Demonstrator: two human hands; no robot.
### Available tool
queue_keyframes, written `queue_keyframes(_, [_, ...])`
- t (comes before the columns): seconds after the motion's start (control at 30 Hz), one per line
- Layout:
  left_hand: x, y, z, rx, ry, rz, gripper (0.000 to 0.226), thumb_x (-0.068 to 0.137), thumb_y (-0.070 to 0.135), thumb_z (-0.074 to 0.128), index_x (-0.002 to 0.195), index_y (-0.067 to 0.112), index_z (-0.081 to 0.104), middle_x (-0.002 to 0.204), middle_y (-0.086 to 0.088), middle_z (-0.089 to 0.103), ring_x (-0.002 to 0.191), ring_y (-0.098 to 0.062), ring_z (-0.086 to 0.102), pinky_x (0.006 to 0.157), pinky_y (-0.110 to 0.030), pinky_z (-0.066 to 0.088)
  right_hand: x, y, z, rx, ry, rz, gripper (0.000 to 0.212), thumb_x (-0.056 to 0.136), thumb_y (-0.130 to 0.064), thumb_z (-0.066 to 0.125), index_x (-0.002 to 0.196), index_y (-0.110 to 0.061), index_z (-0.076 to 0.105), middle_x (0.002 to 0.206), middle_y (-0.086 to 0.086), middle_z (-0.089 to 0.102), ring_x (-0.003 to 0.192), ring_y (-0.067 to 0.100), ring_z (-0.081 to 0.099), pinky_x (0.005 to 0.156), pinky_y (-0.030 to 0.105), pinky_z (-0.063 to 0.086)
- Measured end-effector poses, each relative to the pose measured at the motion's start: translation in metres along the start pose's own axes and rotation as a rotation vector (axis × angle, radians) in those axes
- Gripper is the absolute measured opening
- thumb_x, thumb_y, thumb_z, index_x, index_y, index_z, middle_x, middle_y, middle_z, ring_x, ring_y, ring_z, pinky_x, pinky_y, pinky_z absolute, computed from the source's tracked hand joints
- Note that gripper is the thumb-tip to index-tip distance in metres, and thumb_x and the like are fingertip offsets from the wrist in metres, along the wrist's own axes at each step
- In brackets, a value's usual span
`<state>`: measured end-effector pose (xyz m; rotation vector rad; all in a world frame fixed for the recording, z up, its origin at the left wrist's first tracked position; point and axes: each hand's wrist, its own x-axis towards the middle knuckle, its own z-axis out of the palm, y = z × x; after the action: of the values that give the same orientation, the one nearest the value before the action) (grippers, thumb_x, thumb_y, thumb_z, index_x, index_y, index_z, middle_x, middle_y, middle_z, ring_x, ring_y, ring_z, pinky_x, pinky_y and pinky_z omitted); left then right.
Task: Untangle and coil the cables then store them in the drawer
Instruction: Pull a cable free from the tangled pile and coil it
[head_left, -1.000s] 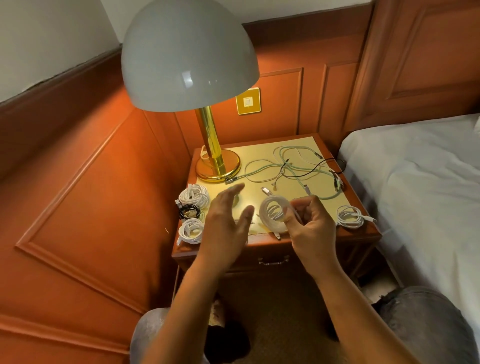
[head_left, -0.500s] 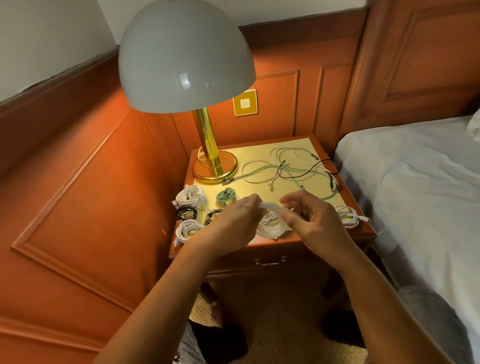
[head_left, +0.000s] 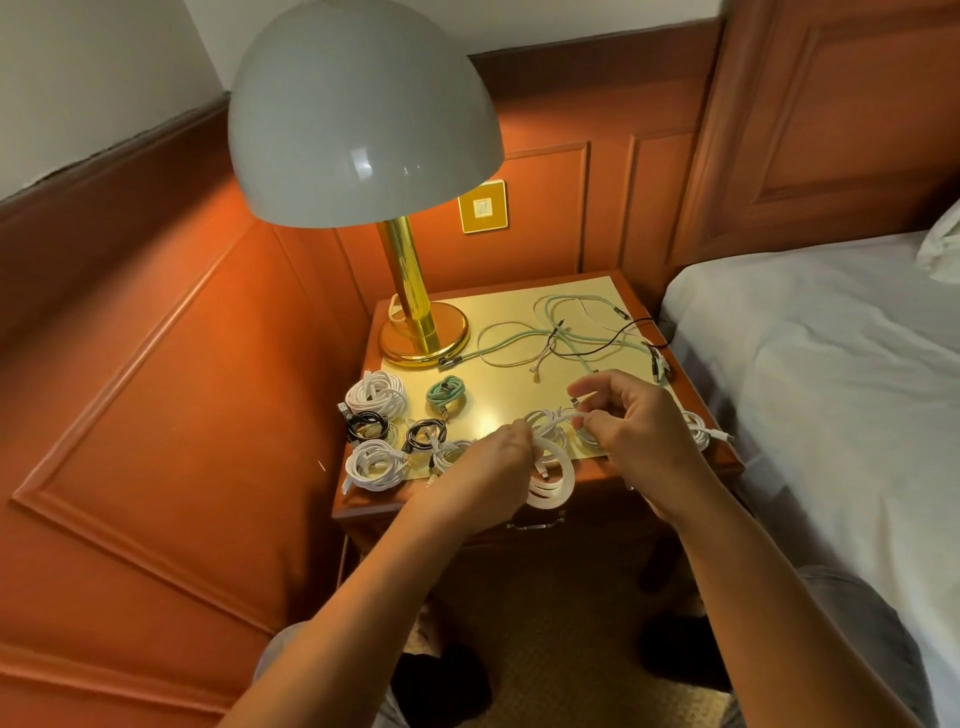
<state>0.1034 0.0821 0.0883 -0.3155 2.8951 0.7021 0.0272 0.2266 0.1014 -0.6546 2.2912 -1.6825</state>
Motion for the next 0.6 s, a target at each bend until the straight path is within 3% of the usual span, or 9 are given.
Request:
queue_keyframes(0.17, [0.002, -0.004, -0.005, -0.050, 0.073, -0.044, 0.009, 0.104, 0.020, 0.035, 0.097, 0.017, 0.039, 0.087, 0.000, 0.045, 0.071, -0.011, 0.042, 0.060, -0.026, 0.032, 0.006, 0.010, -0.006, -0.255, -0.038, -0.053, 0.021, 0.094, -0.014, 0.062, 0.113, -0.019, 0.068, 0.097, -0.007, 0.065, 0.082, -0.003, 0.057, 0.069, 0.007, 0.042])
queue_keyframes(0.27, [0.003, -0.004, -0.006, -0.094, 0.085, -0.035, 0.010, 0.105, 0.021, 0.034, 0.099, 0.016, 0.041, 0.085, 0.002, 0.045, 0.069, -0.006, 0.040, 0.057, -0.021, 0.031, 0.012, 0.019, -0.007, -0.434, -0.029, -0.129, 0.015, 0.092, -0.014, 0.063, 0.105, -0.016, 0.071, 0.103, 0.000, 0.064, 0.094, 0.009, 0.056, 0.081, 0.022, 0.047])
queue_keyframes(0.3, [0.003, -0.003, -0.006, -0.104, 0.088, -0.033, 0.011, 0.105, 0.021, 0.034, 0.099, 0.015, 0.041, 0.085, 0.003, 0.045, 0.070, -0.006, 0.040, 0.058, -0.020, 0.031, 0.014, 0.021, -0.006, -0.439, -0.023, -0.140, 0.014, 0.092, -0.013, 0.063, 0.104, -0.015, 0.071, 0.104, 0.002, 0.061, 0.096, 0.012, 0.055, 0.079, 0.021, 0.047])
queue_keyframes(0.37, [0.003, -0.001, -0.006, -0.109, 0.090, -0.031, 0.011, 0.105, 0.023, 0.033, 0.100, 0.016, 0.041, 0.083, 0.006, 0.044, 0.071, -0.006, 0.041, 0.058, -0.020, 0.031, 0.016, 0.023, -0.004, -0.369, -0.014, -0.136, 0.013, 0.092, -0.013, 0.063, 0.103, -0.015, 0.071, 0.101, 0.001, 0.061, 0.087, 0.007, 0.056, 0.071, 0.012, 0.046])
queue_keyframes(0.5, [0.003, 0.003, -0.006, -0.093, 0.093, -0.012, 0.011, 0.105, 0.023, 0.033, 0.098, 0.016, 0.039, 0.082, 0.006, 0.042, 0.070, -0.007, 0.040, 0.058, -0.020, 0.032, 0.016, 0.026, 0.001, -0.116, 0.018, -0.038, 0.011, 0.094, -0.016, 0.061, 0.100, -0.022, 0.067, 0.085, -0.006, 0.068, 0.076, 0.006, 0.064, 0.071, 0.019, 0.055])
queue_keyframes(0.6, [0.004, 0.005, -0.007, -0.082, 0.095, -0.015, 0.012, 0.105, 0.024, 0.033, 0.098, 0.016, 0.039, 0.081, 0.006, 0.042, 0.069, -0.008, 0.039, 0.057, -0.021, 0.030, 0.020, 0.026, 0.004, 0.027, 0.007, 0.018, 0.010, 0.096, -0.014, 0.059, 0.099, -0.020, 0.067, 0.081, 0.000, 0.068, 0.071, 0.007, 0.064, 0.064, 0.017, 0.054])
